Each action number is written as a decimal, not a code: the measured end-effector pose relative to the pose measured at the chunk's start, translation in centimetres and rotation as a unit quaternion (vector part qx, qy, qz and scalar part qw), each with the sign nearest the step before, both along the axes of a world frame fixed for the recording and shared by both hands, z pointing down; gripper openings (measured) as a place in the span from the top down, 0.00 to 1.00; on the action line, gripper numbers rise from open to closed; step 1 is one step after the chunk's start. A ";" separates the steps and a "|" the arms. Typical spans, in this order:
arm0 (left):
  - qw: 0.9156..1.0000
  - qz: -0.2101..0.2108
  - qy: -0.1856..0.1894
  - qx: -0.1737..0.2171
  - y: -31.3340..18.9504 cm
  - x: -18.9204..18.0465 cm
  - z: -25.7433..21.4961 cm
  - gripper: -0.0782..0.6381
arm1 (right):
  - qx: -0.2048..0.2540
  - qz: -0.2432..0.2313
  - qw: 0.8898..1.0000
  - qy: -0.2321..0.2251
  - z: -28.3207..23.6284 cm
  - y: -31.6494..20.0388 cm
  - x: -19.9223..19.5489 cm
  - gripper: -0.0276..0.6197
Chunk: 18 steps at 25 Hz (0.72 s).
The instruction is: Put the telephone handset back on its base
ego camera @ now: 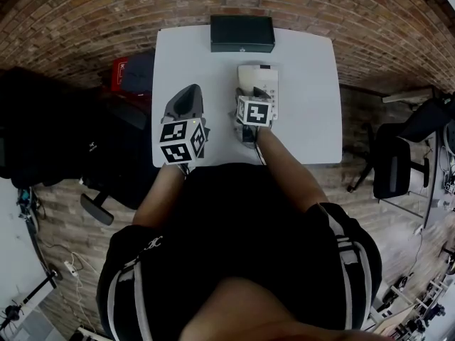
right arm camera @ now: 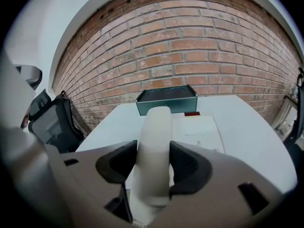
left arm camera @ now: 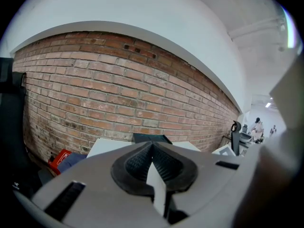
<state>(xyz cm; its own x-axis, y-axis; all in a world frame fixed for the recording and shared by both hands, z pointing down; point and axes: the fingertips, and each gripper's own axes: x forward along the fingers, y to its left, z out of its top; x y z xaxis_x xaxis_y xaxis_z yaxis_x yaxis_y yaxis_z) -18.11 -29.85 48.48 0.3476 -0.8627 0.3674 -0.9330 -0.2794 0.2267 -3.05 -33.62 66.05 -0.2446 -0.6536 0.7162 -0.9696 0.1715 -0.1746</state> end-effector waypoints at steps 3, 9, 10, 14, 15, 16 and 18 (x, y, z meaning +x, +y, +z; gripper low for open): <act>1.000 0.002 -0.002 0.000 0.0 -0.1 0.0 0.89 | -0.007 0.000 1.000 0.003 0.4 -0.1 -0.1 0.65; 1.000 0.000 -0.002 -0.001 0.0 -0.4 0.1 0.89 | -0.018 0.003 1.000 0.003 1.1 -0.4 -0.3 0.65; 1.000 -0.001 -0.002 -0.001 -0.1 -0.5 0.1 0.89 | -0.018 0.003 1.000 0.003 1.2 -0.6 -0.4 0.65; 1.000 -0.004 -0.002 -0.002 -0.2 -0.8 0.1 0.89 | -0.024 0.006 1.000 0.001 1.5 -0.7 -0.4 0.65; 1.000 -0.004 -0.002 -0.002 -0.2 -0.9 0.1 0.89 | -0.025 0.007 1.000 -0.001 1.6 -0.6 -0.5 0.65; 1.000 -0.004 -0.002 -0.003 -0.3 -0.9 0.2 0.89 | -0.025 0.008 1.000 -0.002 1.6 -0.6 -0.5 0.65; 1.000 -0.004 -0.002 -0.003 -0.5 -0.8 0.2 0.89 | -0.025 0.009 1.000 -0.005 1.7 -0.7 -0.5 0.65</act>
<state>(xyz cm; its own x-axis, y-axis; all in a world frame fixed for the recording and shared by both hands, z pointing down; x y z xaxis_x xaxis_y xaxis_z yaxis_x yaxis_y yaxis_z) -18.95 -30.30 48.69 0.3402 -0.8631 0.3733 -0.9357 -0.2713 0.2253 -3.53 -34.31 67.72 -0.2401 -0.6206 0.7465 -0.9707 0.1450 -0.1916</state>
